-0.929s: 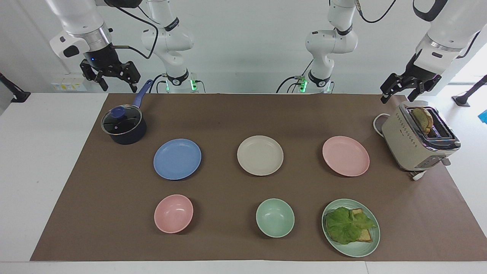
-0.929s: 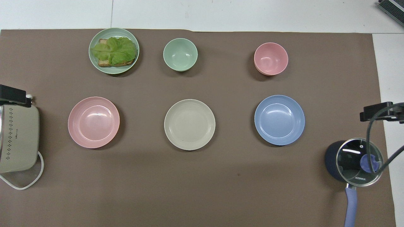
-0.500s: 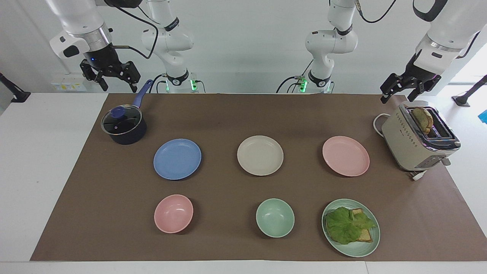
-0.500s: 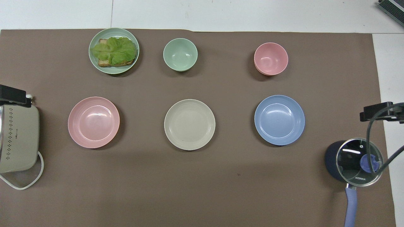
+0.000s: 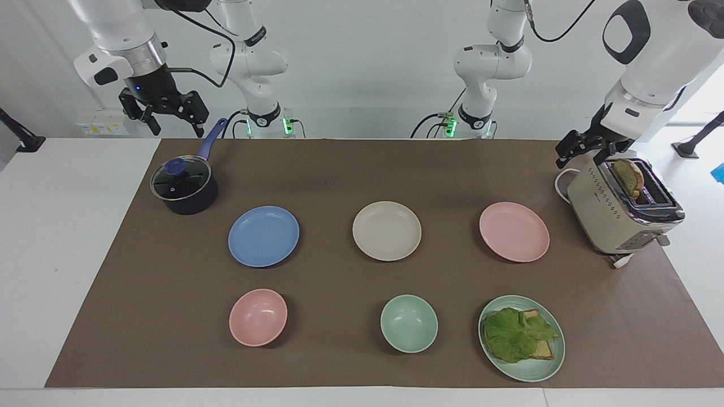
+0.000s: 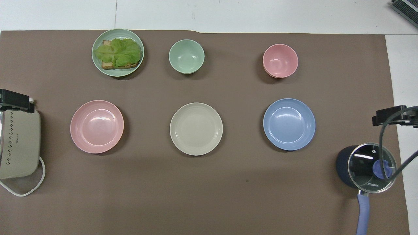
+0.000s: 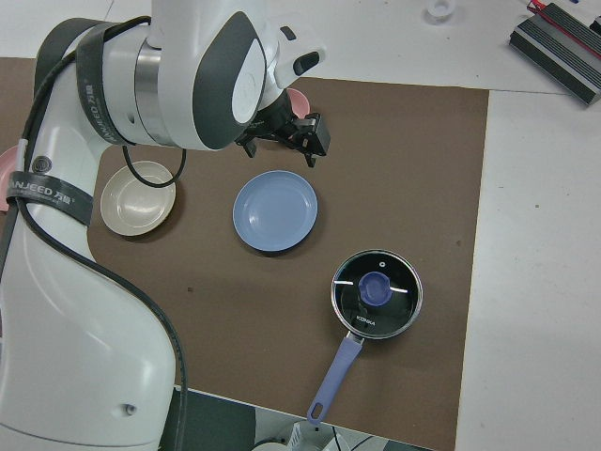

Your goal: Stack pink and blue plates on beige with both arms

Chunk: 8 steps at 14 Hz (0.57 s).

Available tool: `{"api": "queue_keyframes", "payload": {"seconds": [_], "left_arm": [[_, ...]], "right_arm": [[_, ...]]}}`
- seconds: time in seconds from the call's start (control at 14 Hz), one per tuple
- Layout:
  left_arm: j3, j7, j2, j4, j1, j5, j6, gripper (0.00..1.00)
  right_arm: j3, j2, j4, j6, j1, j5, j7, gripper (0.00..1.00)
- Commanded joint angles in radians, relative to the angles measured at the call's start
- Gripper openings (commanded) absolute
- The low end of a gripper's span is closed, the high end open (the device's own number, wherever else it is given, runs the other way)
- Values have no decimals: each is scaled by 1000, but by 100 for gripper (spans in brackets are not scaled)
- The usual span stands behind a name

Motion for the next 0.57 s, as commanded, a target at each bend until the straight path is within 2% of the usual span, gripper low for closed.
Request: {"api": "queue_keyframes", "payload": {"seconds": [0.0,0.29,0.5], "left_arm": [[0,1,-26,-128,17,11,121,100],[2,3,3,-297,29,11,345,100],[0,1,92,-314,45,11,400,100]], "right_arm": [[4,2,12,-12,-10,18,-16,100],[4,2,12,-12,-10,18,-17,100],[4,2,12,-12,-10,18,-17,100]]}}
